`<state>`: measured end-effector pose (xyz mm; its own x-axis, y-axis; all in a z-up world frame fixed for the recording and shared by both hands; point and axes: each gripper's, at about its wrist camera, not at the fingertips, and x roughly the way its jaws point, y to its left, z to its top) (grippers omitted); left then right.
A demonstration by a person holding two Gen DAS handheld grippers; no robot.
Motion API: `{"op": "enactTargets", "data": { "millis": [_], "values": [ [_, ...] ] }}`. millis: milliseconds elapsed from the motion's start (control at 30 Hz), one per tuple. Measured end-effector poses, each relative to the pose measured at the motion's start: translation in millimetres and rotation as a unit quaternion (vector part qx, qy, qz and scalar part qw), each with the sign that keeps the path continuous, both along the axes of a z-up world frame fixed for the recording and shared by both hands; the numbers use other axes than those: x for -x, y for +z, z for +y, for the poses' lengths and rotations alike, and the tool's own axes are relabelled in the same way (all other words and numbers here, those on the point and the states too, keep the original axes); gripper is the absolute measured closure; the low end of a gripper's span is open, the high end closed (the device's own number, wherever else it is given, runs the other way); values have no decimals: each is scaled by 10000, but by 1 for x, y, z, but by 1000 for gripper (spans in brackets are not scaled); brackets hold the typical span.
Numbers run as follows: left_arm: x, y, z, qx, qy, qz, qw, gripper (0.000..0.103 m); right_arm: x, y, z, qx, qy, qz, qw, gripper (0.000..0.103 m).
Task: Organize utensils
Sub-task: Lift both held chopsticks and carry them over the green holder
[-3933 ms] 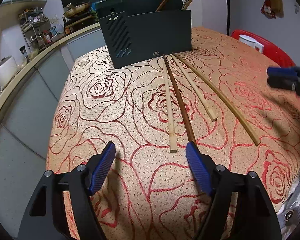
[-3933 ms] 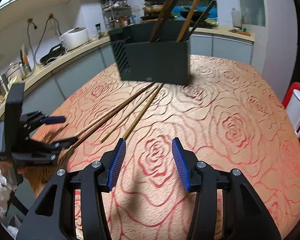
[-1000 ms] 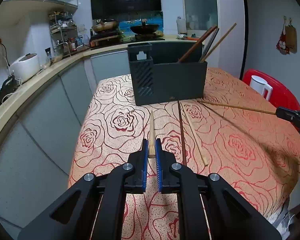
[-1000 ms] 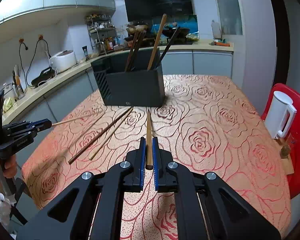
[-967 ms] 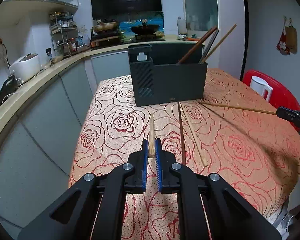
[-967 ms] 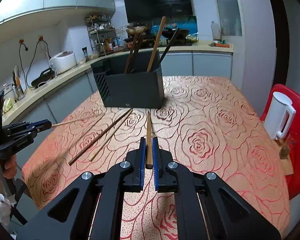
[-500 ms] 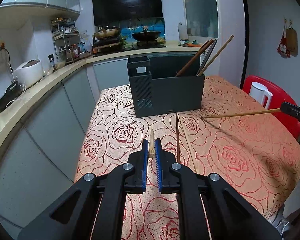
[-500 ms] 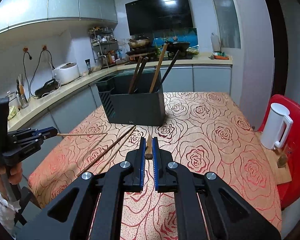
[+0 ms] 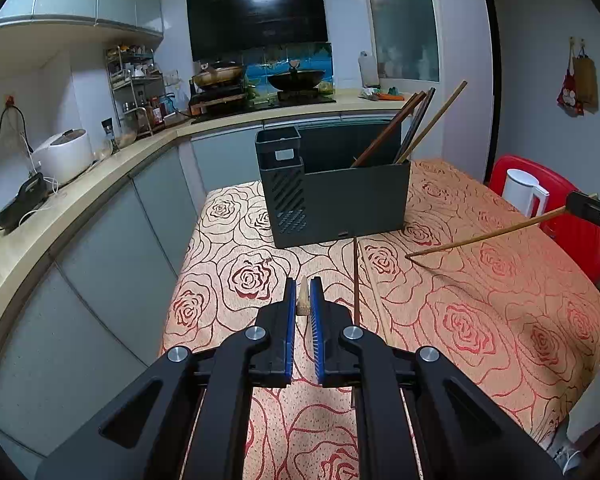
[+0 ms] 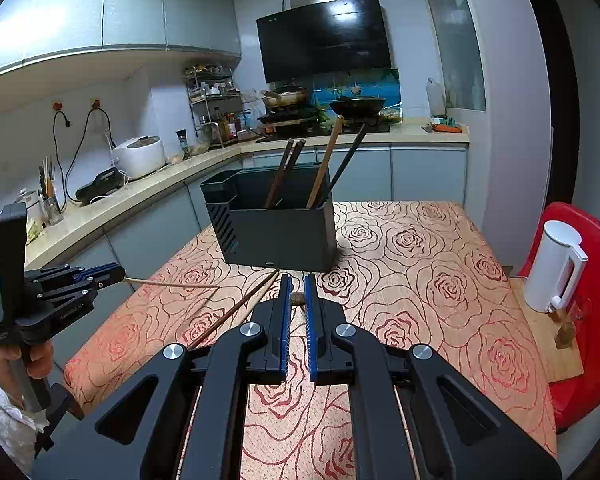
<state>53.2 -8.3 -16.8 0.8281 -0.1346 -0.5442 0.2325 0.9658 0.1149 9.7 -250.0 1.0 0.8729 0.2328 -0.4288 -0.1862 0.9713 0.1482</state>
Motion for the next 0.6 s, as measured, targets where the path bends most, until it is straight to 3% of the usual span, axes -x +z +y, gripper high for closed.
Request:
{"op": "enactTargets", "data": {
  "millis": [333,600],
  "values": [
    [-1,8,-1,-45,-48,-70,10000,96,-4,7,0,-54,45,-32,10000,96],
    [-18,41,19,307,-175,-27,9994,96,-24,30,4,-18,134,-106,9999,96]
  ]
}}
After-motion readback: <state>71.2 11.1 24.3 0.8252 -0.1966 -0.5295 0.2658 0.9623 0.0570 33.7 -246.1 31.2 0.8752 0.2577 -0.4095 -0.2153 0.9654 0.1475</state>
